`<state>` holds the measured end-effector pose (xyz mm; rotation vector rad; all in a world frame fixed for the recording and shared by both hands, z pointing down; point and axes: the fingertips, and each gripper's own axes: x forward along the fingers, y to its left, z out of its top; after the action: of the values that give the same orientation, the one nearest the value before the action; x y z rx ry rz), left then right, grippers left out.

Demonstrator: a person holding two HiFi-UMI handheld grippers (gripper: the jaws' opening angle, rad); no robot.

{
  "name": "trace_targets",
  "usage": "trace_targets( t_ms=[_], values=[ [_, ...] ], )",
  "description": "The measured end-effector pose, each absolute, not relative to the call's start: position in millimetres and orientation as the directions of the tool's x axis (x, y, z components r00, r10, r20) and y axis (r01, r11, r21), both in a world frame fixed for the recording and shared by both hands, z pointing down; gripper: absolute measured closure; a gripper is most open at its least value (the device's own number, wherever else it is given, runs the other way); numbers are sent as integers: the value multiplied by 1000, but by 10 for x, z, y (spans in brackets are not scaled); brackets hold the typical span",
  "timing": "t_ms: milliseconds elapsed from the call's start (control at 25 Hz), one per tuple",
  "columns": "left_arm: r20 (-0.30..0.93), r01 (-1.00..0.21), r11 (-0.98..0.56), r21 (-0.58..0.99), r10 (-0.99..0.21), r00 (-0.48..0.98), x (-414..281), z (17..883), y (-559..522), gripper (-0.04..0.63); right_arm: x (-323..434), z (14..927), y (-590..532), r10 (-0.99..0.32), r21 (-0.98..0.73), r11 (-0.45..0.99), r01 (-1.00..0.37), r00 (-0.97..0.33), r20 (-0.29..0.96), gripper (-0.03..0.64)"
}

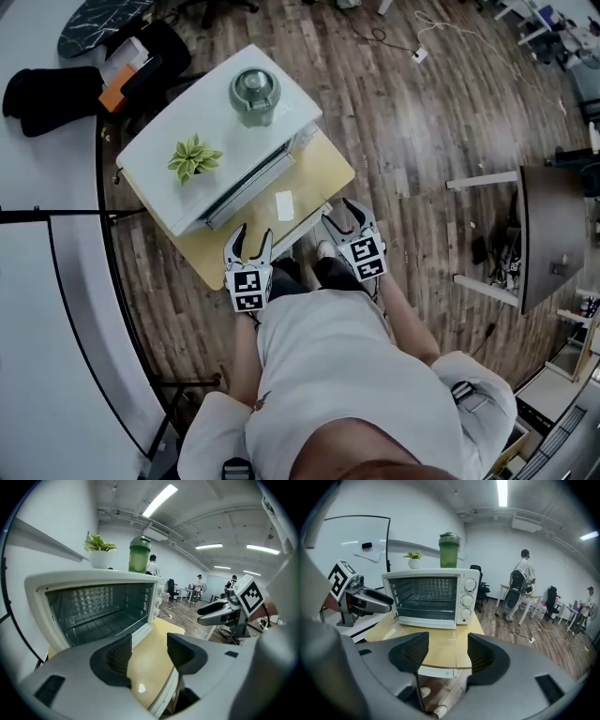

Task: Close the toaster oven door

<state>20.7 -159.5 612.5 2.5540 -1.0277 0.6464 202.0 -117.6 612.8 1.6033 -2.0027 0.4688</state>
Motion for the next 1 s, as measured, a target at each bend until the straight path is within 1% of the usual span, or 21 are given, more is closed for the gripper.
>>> trace_targets(
  t_ms=[280, 480, 680, 1000],
  values=[
    [552, -825, -551, 126, -652, 520, 17, 6369, -1442, 353, 2069, 6489, -1207, -718, 28, 358, -933, -256, 647, 354],
    [586, -879, -460, 125, -681, 439, -101, 6551, -1286, 345, 2164, 6705, -1197, -682, 21, 407, -913, -289, 672, 353],
    [624, -916, -382, 122, -689, 370, -219, 6741, -1098, 328, 2217, 6944, -1192, -640, 2, 445, -896, -316, 701, 347],
    [675, -944, -300, 136, -669, 310, -344, 7079, -864, 305, 2252, 7274, -1154, -583, -26, 471, -882, -333, 741, 339]
  ],
)
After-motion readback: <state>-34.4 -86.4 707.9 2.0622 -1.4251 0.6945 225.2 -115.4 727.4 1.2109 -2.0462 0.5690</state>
